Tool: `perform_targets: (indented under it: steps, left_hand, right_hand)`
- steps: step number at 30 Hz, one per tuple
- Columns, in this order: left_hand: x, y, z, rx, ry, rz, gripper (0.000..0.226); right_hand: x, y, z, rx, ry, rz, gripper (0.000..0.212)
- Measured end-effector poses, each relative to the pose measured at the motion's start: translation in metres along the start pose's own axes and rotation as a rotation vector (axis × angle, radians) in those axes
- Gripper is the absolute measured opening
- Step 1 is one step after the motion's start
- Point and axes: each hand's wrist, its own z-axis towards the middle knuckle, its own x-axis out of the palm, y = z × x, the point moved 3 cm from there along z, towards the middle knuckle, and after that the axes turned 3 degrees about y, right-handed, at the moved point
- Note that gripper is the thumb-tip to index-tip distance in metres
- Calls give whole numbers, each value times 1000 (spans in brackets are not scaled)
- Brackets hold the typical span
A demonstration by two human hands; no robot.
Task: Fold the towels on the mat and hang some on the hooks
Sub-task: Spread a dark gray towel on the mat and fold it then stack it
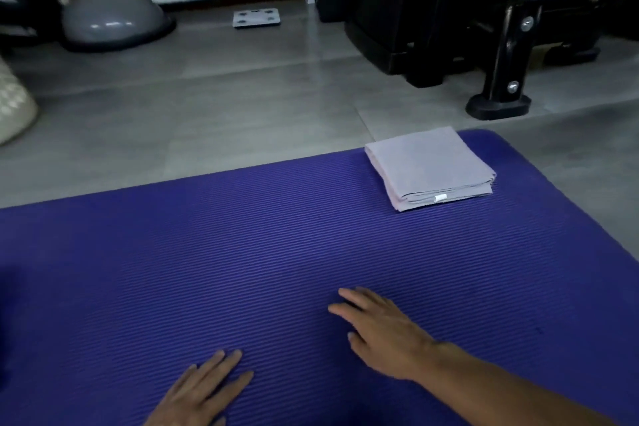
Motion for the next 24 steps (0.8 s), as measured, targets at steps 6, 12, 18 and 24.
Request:
perform_targets:
  steps: [6, 12, 18, 24]
  left_hand:
    - [27, 13, -125, -314, -15, -120, 101]
    - [-4, 86, -242, -733, 15, -13, 79]
    - [-53, 191, -313, -1070, -33, 148, 65]
    - [-102, 264, -313, -1198, -193, 27, 50]
  right_hand:
    - [-20, 163, 41, -286, 104, -160, 55]
    - [-4, 318, 72, -521, 157, -370, 56]
    - [26, 398, 66, -613, 175, -459, 53]
    - [14, 392, 52, -569, 205, -399, 49]
